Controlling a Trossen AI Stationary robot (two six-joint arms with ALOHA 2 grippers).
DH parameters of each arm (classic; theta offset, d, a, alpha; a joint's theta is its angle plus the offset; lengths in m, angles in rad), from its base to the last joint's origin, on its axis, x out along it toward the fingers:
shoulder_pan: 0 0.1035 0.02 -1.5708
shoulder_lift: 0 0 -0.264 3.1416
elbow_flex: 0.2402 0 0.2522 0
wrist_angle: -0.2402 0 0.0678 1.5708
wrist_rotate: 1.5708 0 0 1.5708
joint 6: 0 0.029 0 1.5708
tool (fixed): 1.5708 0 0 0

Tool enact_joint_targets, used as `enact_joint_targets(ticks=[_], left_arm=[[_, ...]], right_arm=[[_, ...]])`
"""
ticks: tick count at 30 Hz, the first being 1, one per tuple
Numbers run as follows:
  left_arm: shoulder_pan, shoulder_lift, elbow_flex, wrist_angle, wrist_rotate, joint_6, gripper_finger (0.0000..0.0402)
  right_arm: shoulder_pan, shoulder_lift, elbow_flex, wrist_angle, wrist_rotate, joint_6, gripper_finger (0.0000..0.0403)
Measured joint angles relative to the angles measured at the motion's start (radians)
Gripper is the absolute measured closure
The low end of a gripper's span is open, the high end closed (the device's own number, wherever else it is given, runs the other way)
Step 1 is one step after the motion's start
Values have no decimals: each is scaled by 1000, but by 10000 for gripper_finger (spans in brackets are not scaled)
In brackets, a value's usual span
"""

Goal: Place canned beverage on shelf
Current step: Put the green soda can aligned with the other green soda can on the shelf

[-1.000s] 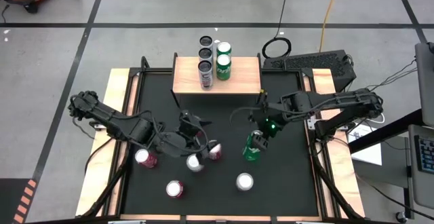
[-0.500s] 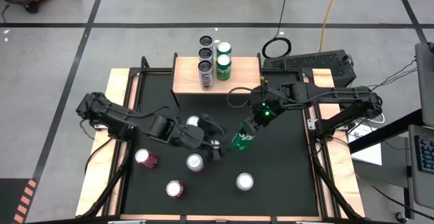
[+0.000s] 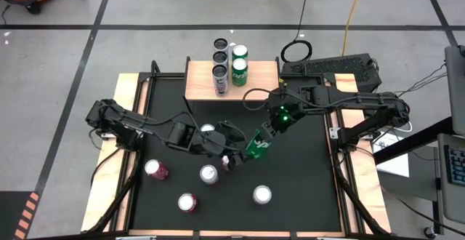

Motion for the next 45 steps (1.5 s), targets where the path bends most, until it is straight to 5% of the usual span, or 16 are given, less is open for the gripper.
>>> enact_joint_targets(ticks=[9,19,45], left_arm=[[24,0,0,-21,-48,33,24],[109,19,0,-22,201,98,4],[121,101,-2,35,289,73,25]], right_arm=[[0,0,-1,30,0,11,120],[0,0,-1,77,-1,26,120],[1,0,-1,129,-23,6,120]])
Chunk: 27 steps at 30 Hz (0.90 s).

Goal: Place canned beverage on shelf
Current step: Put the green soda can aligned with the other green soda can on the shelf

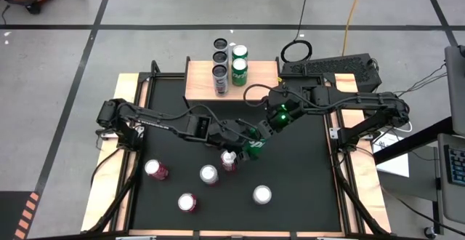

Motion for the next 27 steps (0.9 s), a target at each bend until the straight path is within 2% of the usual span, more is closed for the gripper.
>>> enact_joint_targets(ticks=[6,10,19,27], left_arm=[[0,0,0,1,0,-2,82],[0,0,0,2,2,-2,105],[0,-5,0,27,34,-9,106],[0,-44,0,41,37,-23,106]], right_arm=[[0,0,0,2,-3,-5,120],[0,0,0,2,-3,-6,117],[-5,-6,0,5,-58,-68,63],[-35,-100,0,72,-53,-151,38]])
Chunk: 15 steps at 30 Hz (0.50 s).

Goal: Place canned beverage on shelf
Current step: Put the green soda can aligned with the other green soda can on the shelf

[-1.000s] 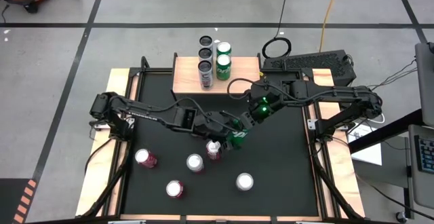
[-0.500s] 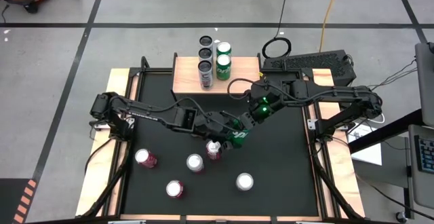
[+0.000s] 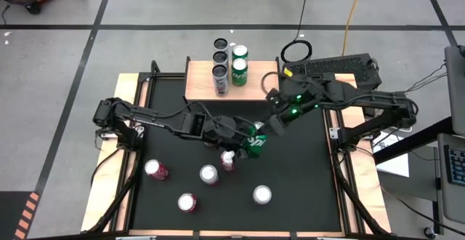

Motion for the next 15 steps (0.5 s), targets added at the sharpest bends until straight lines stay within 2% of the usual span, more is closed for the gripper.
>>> enact_joint_targets(ticks=[7,15], left_arm=[[0,-20,0,137,0,-4,106],[4,-29,2,363,7,4,106]], right_arm=[[-15,-116,1,26,26,-216,37],[-15,-275,0,56,91,-317,39]])
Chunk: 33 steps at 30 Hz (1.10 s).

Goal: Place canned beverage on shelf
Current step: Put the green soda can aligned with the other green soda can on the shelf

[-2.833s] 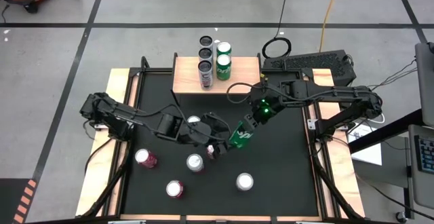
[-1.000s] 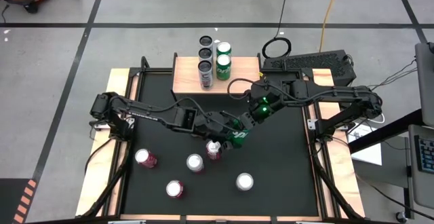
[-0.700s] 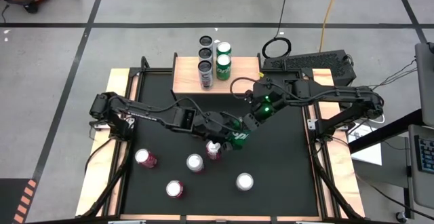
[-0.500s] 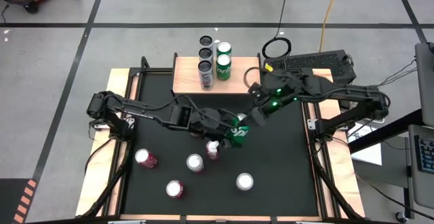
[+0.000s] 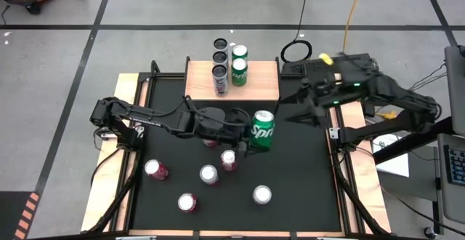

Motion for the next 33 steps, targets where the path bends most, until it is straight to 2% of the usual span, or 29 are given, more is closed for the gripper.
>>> enact_joint_targets(ticks=[5,11,15,27,33], left_arm=[[12,-1,0,111,9,0,106],[18,-1,0,276,66,-1,106],[16,-1,0,316,112,16,106],[16,-2,0,276,143,20,106],[18,-2,0,260,136,18,106]], right_arm=[[0,-51,0,51,24,23,44],[0,-25,0,139,60,101,45],[0,28,-1,193,-38,92,45],[1,131,-1,290,-164,128,45],[0,155,-1,337,-225,168,18]])
